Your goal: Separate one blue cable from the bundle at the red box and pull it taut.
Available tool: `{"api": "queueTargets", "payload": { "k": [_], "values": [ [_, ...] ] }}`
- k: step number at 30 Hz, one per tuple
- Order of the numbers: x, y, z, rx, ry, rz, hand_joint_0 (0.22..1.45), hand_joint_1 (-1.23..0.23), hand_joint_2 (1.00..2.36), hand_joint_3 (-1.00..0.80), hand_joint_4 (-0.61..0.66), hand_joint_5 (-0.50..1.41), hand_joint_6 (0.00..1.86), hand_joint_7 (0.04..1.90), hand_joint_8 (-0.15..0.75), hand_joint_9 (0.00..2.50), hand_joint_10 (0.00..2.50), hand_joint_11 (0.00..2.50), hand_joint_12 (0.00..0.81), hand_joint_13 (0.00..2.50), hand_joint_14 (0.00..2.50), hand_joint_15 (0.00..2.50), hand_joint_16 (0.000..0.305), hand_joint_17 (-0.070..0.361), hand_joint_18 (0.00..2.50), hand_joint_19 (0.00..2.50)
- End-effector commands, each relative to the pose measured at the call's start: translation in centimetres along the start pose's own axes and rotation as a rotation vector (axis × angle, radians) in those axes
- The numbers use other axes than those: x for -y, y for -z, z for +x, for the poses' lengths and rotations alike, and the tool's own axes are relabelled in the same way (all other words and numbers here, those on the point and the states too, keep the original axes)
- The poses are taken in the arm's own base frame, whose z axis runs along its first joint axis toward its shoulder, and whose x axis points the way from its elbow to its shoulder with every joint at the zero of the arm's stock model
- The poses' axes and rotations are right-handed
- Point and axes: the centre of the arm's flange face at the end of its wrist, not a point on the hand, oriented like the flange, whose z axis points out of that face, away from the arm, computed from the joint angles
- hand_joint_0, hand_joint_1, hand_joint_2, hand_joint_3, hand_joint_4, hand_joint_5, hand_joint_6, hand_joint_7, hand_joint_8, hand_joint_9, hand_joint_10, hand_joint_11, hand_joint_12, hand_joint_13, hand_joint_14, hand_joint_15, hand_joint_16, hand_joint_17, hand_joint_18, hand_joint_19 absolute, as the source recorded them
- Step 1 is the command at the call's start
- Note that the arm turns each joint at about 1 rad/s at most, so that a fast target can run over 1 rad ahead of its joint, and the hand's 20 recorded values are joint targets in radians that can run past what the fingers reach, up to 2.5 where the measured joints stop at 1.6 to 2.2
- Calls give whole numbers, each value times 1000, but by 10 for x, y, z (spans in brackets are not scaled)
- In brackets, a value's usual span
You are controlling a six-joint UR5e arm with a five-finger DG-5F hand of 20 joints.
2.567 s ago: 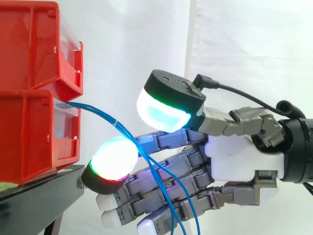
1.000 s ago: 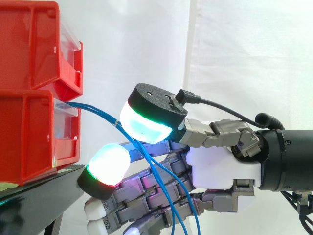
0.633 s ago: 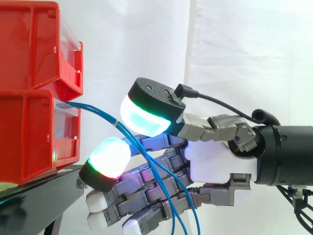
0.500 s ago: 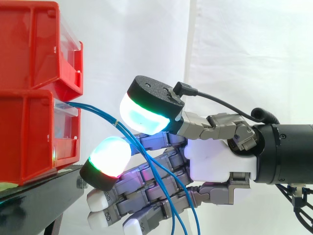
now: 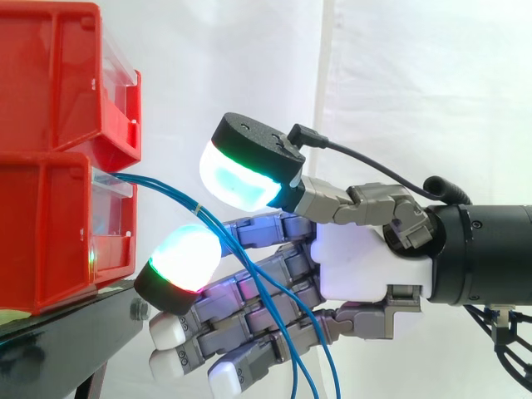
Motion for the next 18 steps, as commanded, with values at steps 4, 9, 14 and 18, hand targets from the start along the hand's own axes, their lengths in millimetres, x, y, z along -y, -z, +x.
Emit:
{"api": "queueTargets", "payload": {
  "k": [4,9,14,18],
  "values": [
    [-2,0,-5,-2,6,0,553,-534,1000,-500,235,-188,665,1103,337,660,18,676,422,542,14,380,57,129,590,554],
    [0,0,-6,-3,12,2,558,-551,1000,-500,237,-188,669,1096,337,664,17,687,423,544,14,378,57,128,593,554],
    [-1,-1,-7,-4,14,1,579,-596,1004,-448,237,-191,685,1086,334,668,18,690,419,549,14,387,56,127,594,556],
    [-1,-1,-7,-4,14,1,588,-615,1006,-421,228,-195,711,1052,336,671,19,688,418,553,14,384,56,126,597,556]
  ]
}}
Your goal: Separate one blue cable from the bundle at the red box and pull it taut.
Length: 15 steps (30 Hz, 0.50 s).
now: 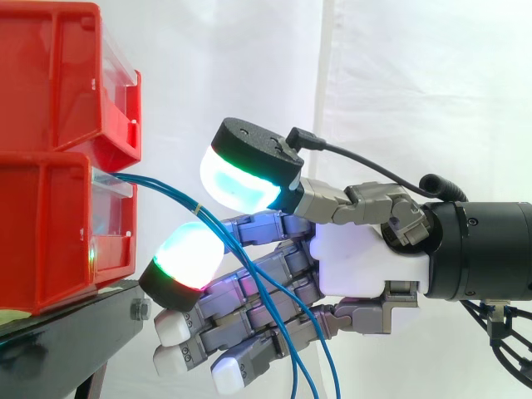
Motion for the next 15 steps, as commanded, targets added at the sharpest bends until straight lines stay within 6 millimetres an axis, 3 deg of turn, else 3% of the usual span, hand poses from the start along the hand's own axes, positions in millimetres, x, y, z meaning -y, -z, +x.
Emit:
{"api": "queueTargets", "payload": {
  "k": [1,15],
  "values": [
    [0,0,0,0,0,0,588,-615,1007,-419,231,-195,712,1052,335,673,19,682,418,553,14,384,56,126,597,557],
    [-9,-3,0,0,2,-6,599,-615,1008,-393,228,-201,764,1003,338,692,18,703,418,565,14,394,56,125,600,566]
  ]
}}
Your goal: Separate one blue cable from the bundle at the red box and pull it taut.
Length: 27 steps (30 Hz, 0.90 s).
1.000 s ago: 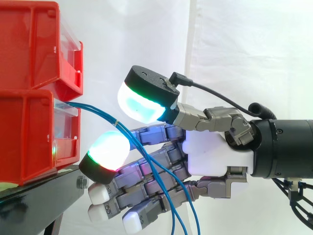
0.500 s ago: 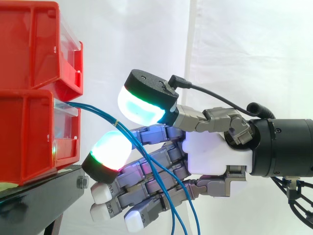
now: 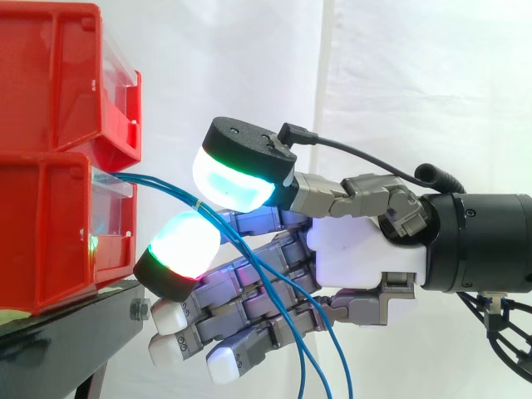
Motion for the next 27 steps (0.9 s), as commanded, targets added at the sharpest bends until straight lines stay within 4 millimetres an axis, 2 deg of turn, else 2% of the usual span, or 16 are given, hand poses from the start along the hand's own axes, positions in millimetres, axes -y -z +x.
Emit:
{"api": "queueTargets", "payload": {
  "k": [1,7,13,17,27],
  "values": [
    [-1,0,-2,-2,1,6,599,-614,1008,-394,231,-201,766,1004,336,691,20,712,419,566,14,394,55,125,600,566],
    [-2,0,-2,-7,2,7,601,-610,1010,-374,214,-204,795,994,339,705,20,721,420,571,14,399,55,124,601,566],
    [-4,-1,-2,-6,1,4,622,-607,1016,-258,193,-211,828,1010,339,709,20,729,419,574,14,396,55,124,602,565],
    [-3,-1,-2,-6,1,4,634,-666,1018,-208,186,-215,847,1008,340,704,20,731,419,572,16,398,55,123,605,566],
    [-5,-2,-4,-9,0,-2,651,-692,1011,-345,201,-215,857,983,333,705,20,758,412,574,15,399,54,121,612,565]
  ]
}}
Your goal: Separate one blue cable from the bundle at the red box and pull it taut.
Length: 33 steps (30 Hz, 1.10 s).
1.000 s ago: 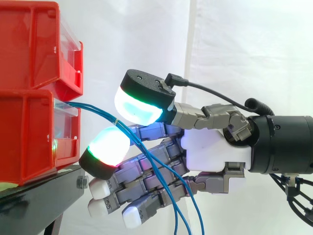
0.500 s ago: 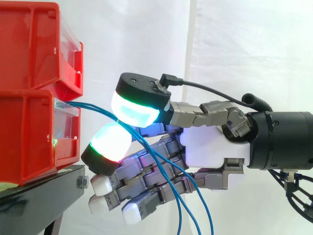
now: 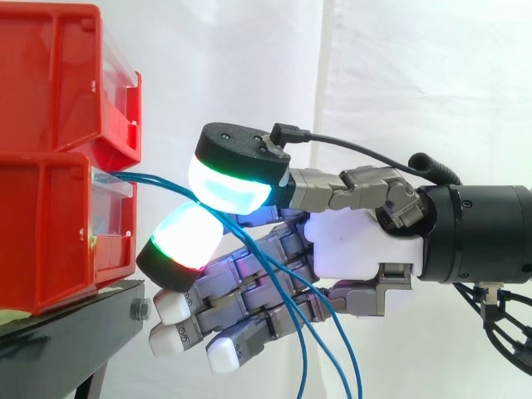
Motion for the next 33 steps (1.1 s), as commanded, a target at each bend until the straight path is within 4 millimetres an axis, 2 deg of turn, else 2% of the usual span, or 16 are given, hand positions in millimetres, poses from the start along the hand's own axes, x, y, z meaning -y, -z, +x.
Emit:
{"api": "queueTargets", "payload": {
  "k": [1,7,18,33],
  "values": [
    [-1,0,-2,-2,0,-2,650,-691,1011,-351,200,-215,858,981,332,709,20,760,413,576,15,403,54,121,613,565],
    [-2,-1,-4,-4,0,-1,649,-682,1010,-371,204,-214,863,986,334,722,18,765,414,582,16,396,54,121,615,572],
    [-2,-1,-4,-5,1,5,674,-707,1012,-325,124,-218,879,1005,333,720,18,792,414,583,16,398,53,120,627,569],
    [-1,3,-4,-18,5,34,726,-766,1008,-401,43,-222,887,989,314,876,20,1179,412,658,17,457,52,117,680,588]
  ]
}}
